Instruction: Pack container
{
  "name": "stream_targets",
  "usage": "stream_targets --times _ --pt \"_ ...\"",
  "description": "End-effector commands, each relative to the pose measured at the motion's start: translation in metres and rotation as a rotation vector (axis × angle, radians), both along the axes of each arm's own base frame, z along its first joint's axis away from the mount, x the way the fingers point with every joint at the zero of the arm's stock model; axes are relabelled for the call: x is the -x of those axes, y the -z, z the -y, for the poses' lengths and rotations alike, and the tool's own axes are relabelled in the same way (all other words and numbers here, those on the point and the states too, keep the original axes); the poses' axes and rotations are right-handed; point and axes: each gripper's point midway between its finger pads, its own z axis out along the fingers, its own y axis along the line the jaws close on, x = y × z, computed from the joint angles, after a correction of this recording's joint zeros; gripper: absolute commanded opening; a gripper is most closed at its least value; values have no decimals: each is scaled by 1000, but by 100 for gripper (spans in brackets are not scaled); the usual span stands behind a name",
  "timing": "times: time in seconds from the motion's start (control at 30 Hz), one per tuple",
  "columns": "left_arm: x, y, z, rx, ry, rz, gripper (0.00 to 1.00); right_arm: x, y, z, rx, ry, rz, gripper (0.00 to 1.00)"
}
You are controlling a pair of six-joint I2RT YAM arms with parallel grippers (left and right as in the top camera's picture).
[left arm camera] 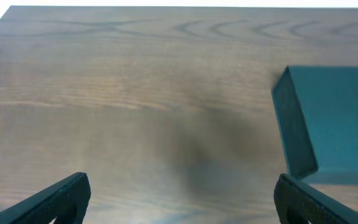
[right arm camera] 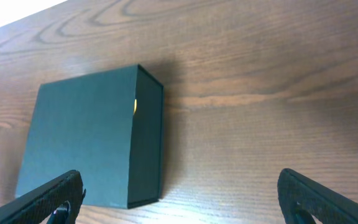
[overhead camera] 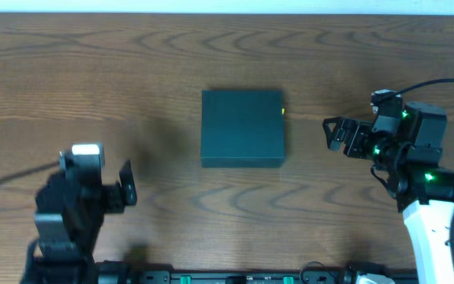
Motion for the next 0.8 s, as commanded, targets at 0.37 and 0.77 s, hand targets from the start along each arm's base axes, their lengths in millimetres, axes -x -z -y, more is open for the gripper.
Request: stream_targets --times 0.37,0.77 --pt "17 95 -3 55 -44 99 95 0 1 1 7 -9 1 99" --pt "12 132 -23 51 -180 90 95 0 1 1 7 -9 1 99"
